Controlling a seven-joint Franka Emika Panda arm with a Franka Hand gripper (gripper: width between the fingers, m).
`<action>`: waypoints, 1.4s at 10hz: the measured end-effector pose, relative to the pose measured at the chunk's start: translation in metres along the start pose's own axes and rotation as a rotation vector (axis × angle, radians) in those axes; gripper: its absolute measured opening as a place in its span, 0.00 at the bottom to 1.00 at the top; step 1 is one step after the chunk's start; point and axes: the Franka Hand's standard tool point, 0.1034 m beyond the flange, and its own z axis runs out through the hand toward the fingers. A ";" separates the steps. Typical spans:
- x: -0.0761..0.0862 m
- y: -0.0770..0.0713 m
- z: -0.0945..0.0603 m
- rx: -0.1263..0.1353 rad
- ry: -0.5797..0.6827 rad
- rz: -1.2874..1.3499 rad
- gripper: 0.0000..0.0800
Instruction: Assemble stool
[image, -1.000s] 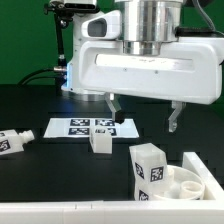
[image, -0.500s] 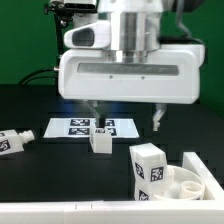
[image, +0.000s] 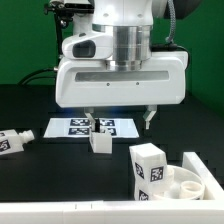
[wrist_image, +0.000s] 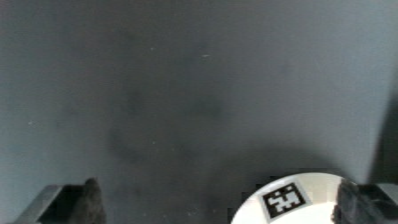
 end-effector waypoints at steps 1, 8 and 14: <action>-0.016 0.004 0.005 0.032 -0.079 0.042 0.81; -0.064 0.004 0.027 0.083 -0.635 0.116 0.81; -0.079 0.018 0.047 0.091 -0.975 0.180 0.81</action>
Offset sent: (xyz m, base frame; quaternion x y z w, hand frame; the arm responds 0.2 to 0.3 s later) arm -0.0267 -0.0075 -0.0108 -0.0192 -0.1418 0.0465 0.9886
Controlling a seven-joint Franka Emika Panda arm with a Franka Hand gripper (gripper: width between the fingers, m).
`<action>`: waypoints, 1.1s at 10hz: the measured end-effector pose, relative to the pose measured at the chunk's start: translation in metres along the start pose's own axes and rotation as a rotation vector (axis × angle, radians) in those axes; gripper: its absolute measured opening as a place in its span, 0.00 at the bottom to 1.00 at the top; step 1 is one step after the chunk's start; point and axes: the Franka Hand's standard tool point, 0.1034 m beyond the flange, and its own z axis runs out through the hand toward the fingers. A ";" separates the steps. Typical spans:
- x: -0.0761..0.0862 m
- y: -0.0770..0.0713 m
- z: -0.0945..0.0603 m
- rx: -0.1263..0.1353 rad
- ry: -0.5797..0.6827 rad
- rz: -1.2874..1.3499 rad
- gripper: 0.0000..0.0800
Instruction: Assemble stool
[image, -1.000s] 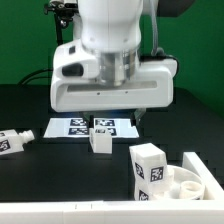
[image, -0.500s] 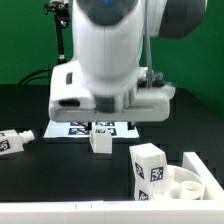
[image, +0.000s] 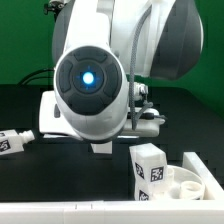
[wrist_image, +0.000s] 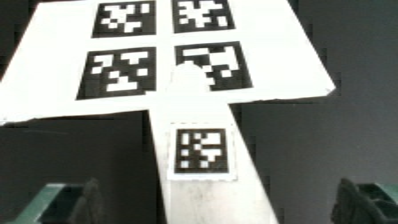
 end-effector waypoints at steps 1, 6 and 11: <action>0.002 0.000 0.011 -0.001 -0.006 0.006 0.81; 0.006 0.001 0.031 -0.005 -0.010 0.025 0.81; -0.003 -0.003 0.012 -0.025 0.010 0.010 0.40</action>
Offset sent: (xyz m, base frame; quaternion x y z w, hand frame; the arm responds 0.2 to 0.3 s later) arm -0.0208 0.0052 -0.0213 0.0038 -0.0045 0.0204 0.9998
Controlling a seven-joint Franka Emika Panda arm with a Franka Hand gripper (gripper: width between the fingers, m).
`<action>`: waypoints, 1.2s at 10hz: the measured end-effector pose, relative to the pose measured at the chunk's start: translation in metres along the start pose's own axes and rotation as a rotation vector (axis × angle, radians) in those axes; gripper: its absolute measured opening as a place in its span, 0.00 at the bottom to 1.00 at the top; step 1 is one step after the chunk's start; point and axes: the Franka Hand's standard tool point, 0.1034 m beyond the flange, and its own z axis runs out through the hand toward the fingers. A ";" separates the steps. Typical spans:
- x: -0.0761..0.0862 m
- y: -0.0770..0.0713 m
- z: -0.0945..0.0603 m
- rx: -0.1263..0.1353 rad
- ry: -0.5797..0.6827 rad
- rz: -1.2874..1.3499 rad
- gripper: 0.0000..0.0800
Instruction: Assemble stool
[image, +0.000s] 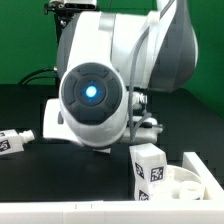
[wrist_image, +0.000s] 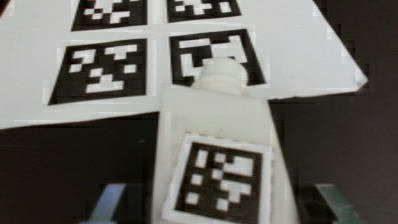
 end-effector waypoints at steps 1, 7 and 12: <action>-0.012 -0.009 -0.023 -0.003 0.010 -0.018 0.40; -0.025 -0.026 -0.079 0.018 0.434 -0.060 0.40; -0.035 -0.072 -0.135 -0.001 0.863 -0.105 0.40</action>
Offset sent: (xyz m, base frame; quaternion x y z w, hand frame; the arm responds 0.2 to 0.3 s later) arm -0.0089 -0.0101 -0.0006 -0.0169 0.1170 -0.0006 0.9930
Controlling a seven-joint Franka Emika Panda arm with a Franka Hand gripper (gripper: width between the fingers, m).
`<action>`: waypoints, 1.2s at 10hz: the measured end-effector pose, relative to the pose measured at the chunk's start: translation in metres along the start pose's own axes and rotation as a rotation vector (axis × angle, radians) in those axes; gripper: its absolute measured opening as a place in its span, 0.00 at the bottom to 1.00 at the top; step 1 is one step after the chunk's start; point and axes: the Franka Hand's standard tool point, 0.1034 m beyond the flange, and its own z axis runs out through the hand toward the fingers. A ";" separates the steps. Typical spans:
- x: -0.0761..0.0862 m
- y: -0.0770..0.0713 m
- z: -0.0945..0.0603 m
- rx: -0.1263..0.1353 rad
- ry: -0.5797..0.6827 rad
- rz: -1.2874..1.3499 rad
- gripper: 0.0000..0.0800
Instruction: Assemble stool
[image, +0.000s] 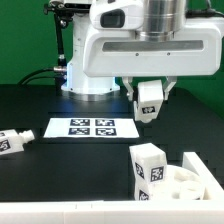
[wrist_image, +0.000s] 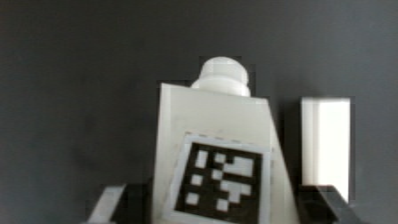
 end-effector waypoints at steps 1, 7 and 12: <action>0.001 -0.001 -0.001 0.001 0.076 -0.003 0.40; 0.056 -0.053 -0.018 -0.114 0.410 -0.246 0.40; 0.076 -0.054 -0.013 -0.189 0.441 -0.428 0.40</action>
Offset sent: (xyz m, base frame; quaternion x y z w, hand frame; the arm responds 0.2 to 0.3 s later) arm 0.0789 0.0128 0.0220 -0.1104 0.1351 -0.1724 0.9695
